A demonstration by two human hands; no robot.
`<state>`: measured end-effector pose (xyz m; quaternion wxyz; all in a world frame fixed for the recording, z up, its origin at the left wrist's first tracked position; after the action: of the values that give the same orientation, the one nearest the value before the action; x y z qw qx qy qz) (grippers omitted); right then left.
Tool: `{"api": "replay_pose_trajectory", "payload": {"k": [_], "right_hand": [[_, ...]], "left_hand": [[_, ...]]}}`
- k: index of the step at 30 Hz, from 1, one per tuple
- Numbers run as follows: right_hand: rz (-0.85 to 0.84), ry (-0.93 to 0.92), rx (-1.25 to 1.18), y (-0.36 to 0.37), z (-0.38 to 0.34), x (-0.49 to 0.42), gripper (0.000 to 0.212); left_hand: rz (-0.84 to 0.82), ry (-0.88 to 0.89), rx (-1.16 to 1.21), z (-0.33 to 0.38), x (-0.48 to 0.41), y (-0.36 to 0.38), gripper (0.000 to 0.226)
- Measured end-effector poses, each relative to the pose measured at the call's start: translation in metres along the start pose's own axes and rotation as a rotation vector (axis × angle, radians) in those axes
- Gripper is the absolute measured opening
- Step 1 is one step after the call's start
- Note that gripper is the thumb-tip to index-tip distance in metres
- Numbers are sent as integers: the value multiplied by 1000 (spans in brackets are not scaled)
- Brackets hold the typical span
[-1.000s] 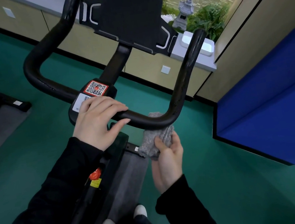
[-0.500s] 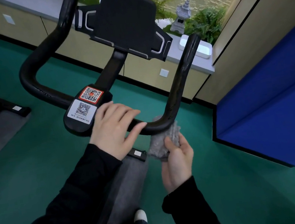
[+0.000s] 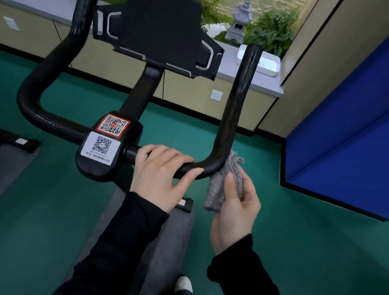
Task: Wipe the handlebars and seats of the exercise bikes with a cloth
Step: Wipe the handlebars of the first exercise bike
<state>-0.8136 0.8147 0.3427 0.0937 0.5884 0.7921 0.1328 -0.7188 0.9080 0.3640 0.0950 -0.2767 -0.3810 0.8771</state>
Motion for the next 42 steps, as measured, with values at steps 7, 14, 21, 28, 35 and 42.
{"api": "replay_pose_trajectory", "payload": {"k": [7,14,21,28,35,42], "right_hand": [[-359,-729,563,3,-20,-26,24],[-741,-1103,795,-5,-31,-40,27],[-720,-1043,816,3,-34,-49,25],[-573,-834,729,8,-38,-51,17],[-421,-684,624,12,-34,-55,17],[-441,-766,628,9,-30,-60,15]], "left_hand": [[-6,-19,10,1,0,-1,34],[-17,-35,8,3,1,-1,35],[-24,-42,28,2,1,-1,34],[-28,-30,33,1,1,-2,36],[-31,-11,25,-3,2,1,34],[-28,-32,29,-1,2,1,37]]}}
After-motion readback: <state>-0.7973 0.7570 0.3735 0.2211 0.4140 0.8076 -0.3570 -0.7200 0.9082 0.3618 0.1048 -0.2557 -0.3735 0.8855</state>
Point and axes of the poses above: each hand's wrist, its own x-axis away from the middle knuckle, its own y-axis out of the palm, z = x × y, the point moved 2 cm from there along -x, towards the middle knuckle, and after that the axes turned 14 degrees about -y, right-handed, at the moved point
